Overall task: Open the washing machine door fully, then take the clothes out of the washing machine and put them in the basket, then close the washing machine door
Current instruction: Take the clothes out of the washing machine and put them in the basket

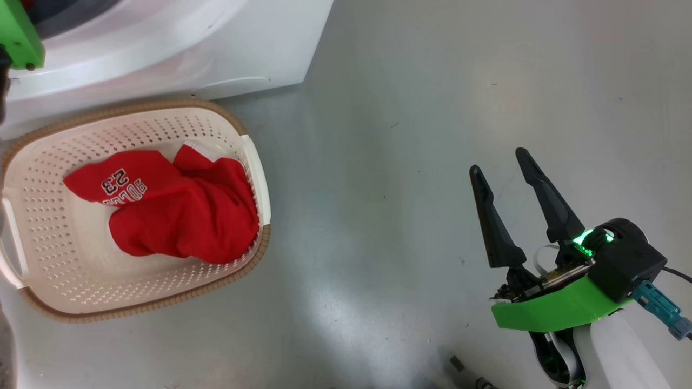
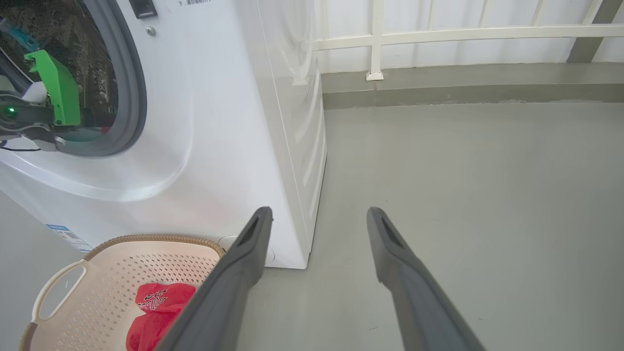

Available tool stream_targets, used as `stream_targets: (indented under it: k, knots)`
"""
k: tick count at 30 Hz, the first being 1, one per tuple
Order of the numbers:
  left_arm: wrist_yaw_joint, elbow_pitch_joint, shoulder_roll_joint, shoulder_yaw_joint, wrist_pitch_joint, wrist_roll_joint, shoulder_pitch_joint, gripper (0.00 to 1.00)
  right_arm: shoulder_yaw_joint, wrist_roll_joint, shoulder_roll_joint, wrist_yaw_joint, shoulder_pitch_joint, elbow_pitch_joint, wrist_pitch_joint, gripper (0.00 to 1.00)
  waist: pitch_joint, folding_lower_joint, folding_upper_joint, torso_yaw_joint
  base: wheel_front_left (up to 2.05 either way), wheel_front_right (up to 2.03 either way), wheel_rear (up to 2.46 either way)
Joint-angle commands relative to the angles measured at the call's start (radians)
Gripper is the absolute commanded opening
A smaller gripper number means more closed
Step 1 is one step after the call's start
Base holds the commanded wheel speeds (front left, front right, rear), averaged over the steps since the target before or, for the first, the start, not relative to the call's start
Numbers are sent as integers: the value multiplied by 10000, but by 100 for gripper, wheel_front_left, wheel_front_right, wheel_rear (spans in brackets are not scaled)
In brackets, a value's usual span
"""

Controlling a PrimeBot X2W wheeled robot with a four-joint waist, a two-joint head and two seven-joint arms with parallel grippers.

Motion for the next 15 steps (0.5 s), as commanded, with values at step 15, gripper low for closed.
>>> stream_targets:
  k: [15]
  knots:
    - [-252,-225,361,-61,-1264,-278,1,0,135,51,-77,62,-11,-224,-63,100,-84,0,-1,290,0,0,0]
